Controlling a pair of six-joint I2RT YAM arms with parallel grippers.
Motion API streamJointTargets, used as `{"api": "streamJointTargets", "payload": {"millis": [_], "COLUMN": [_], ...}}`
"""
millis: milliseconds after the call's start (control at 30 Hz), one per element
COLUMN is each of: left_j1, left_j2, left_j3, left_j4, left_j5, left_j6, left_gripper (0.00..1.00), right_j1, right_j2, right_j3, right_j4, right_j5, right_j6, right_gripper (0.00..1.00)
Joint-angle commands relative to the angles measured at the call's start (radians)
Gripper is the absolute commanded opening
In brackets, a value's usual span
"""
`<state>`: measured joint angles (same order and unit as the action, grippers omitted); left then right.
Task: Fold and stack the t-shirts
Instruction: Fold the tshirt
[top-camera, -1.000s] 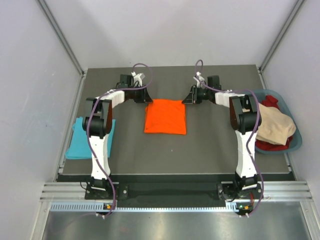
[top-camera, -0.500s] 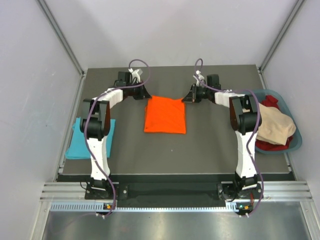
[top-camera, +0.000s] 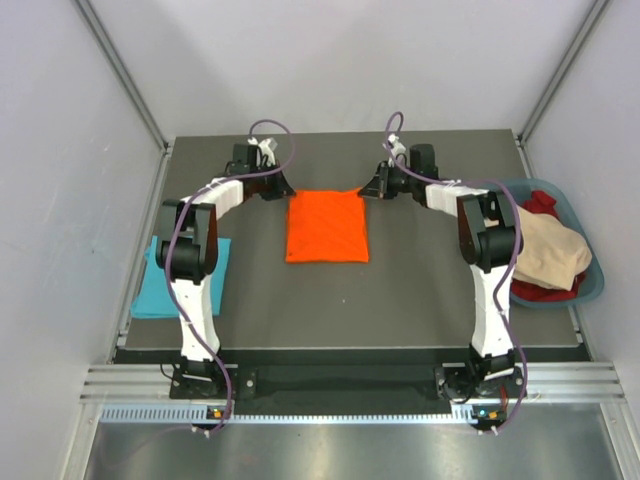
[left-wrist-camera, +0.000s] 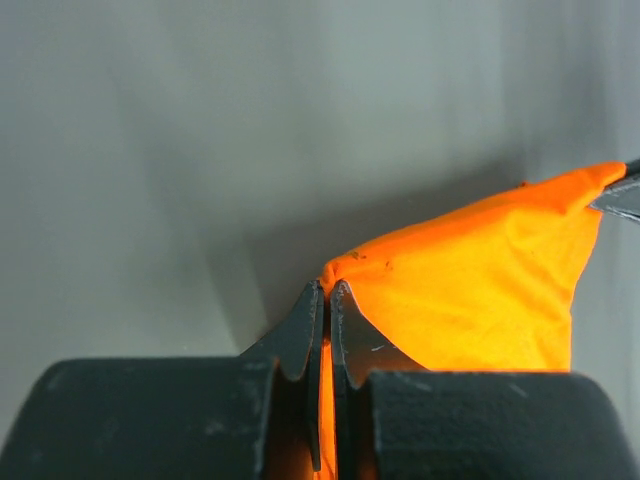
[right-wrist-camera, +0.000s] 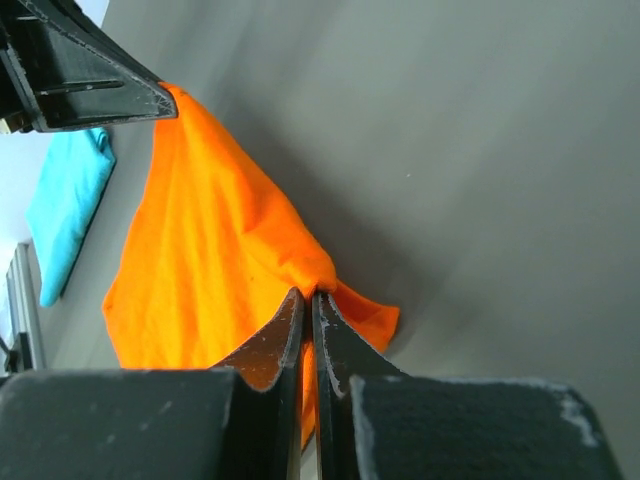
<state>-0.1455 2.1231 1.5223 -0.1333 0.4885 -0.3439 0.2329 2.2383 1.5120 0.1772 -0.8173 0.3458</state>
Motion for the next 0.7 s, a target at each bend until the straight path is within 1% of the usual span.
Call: {"api": "streamJointTargets", "payload": {"millis": [0,167,233,267,300,367,400,433,467,500,533,567,633,667], "left_j1": [0.014,0.015,0.017,0.017,0.017,0.017,0.018,0.018,0.017,0.018,0.017,0.018,0.017,0.017], "left_j2": [0.014,0.029,0.040,0.044,0.052,0.060,0.063,0.066,0.066,0.064,0.063,0.058,0.048,0.046], "left_j3": [0.022,0.025,0.027,0.030,0.035,0.039,0.039,0.039,0.041,0.042,0.039,0.039,0.036,0.033], "left_j4": [0.064,0.075,0.077,0.078,0.078,0.080,0.081,0.084,0.086,0.087,0.087,0.086,0.087,0.087], "left_j5": [-0.048,-0.082,-0.077,-0.077,-0.076,-0.068,-0.061,-0.057,-0.056,-0.054,-0.057,-0.059,-0.064,-0.064], "left_j6": [-0.020,-0.018,-0.018,-0.018,-0.018,-0.018,-0.018,-0.020,-0.021,-0.021,-0.023,-0.023,-0.026,-0.027], "left_gripper": [0.00,0.00,0.00,0.00,0.00,0.00,0.00,0.00,0.00,0.00,0.00,0.00,0.00,0.00], "right_j1": [0.013,0.013,0.014,0.014,0.014,0.016,0.016,0.014,0.016,0.017,0.017,0.026,0.040,0.058], "right_j2": [-0.009,0.023,0.037,0.044,0.043,0.014,-0.002,-0.022,-0.061,-0.083,-0.107,-0.152,-0.190,-0.216], "right_j3": [0.014,0.034,0.057,0.066,0.071,0.059,0.045,0.002,-0.030,-0.064,-0.143,-0.186,-0.298,-0.324], "right_j4": [0.073,0.091,0.085,0.074,0.049,0.019,-0.023,-0.040,-0.045,-0.047,-0.035,0.002,0.034,0.053], "right_j5": [0.032,0.041,0.038,0.040,0.044,0.075,0.098,0.134,0.139,0.139,0.136,0.124,0.118,0.112], "right_j6": [0.002,0.028,0.038,0.039,0.042,0.021,0.013,0.007,0.002,0.004,0.004,0.005,0.009,0.009], "right_gripper": [0.00,0.02,0.11,0.17,0.27,0.31,0.39,0.41,0.43,0.46,0.49,0.55,0.59,0.60]}}
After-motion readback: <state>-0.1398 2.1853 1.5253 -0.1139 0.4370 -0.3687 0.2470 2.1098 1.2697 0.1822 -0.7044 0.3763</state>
